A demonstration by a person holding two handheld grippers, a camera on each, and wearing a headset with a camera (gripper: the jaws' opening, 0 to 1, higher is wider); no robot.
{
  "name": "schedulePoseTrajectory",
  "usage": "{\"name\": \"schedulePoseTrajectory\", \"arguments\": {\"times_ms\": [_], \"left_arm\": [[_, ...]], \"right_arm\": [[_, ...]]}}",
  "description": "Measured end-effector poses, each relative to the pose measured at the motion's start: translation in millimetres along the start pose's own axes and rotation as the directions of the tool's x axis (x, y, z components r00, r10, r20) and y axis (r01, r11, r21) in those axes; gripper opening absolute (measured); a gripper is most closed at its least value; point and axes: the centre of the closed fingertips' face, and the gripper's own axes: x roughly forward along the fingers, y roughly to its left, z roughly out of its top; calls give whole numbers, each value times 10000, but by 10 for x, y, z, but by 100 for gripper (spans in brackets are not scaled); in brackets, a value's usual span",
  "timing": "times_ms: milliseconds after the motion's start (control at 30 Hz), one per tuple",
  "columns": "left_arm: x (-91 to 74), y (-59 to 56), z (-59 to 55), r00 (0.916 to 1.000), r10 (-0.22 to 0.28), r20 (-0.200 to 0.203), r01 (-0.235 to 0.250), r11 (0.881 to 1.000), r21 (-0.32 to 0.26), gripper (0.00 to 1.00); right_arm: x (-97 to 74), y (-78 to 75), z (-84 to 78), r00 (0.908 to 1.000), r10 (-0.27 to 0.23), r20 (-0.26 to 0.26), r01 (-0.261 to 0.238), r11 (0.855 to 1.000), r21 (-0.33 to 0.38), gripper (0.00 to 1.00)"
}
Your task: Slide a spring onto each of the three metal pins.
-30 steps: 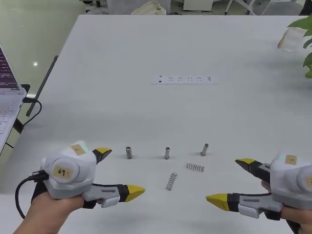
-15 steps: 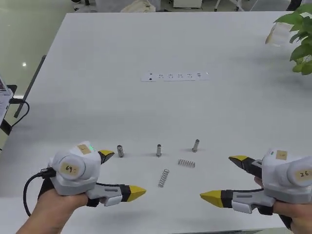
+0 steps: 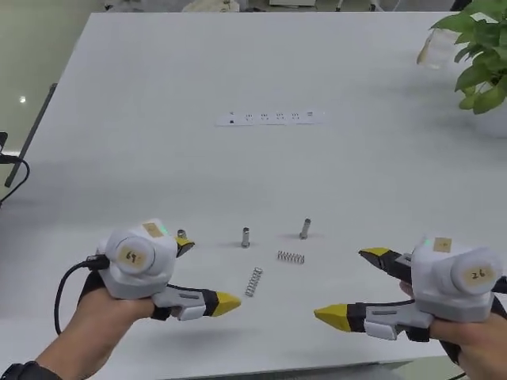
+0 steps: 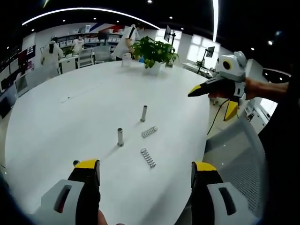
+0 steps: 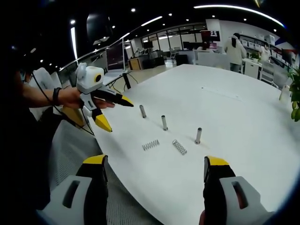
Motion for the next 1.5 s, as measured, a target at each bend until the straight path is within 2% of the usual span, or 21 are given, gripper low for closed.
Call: {"name": "schedulePoseTrajectory", "arguments": {"times_ms": [133, 367, 567, 800, 967, 1367, 1500], "left_arm": [[104, -30, -1, 9996, -231, -170, 234, 9996, 171, 75], [313, -137, -85, 9953, -766, -586, 787, 9964, 330, 73], [498, -147, -173, 9926, -945, -764, 946, 9955, -23, 69], [639, -118, -317, 9916, -921, -903, 882, 9950, -467, 63], [706, -103, -371, 9923, -820, -924, 762, 9950, -646, 56], [885, -123, -430, 9931, -612, -1003, 544, 9961, -695, 38], [937, -89, -449, 9933, -429, -1077, 348, 9965, -761, 32]], "right_arm": [[-14, 6, -23, 10000, -33, -12, 33, 10000, 28, 82], [-30, 25, -35, 10000, -40, 25, 40, 10000, 89, 82], [-43, 26, -47, 10000, -67, 26, 66, 9999, 144, 81], [-57, 30, -69, 10000, -31, -27, 32, 9997, 223, 80], [-67, 16, -88, 10000, -24, -67, 26, 9995, 306, 79], [-56, 44, -159, 9997, 58, -237, -49, 9992, 397, 78], [-61, 24, -161, 9997, 21, -224, -12, 9991, 428, 78]]}}
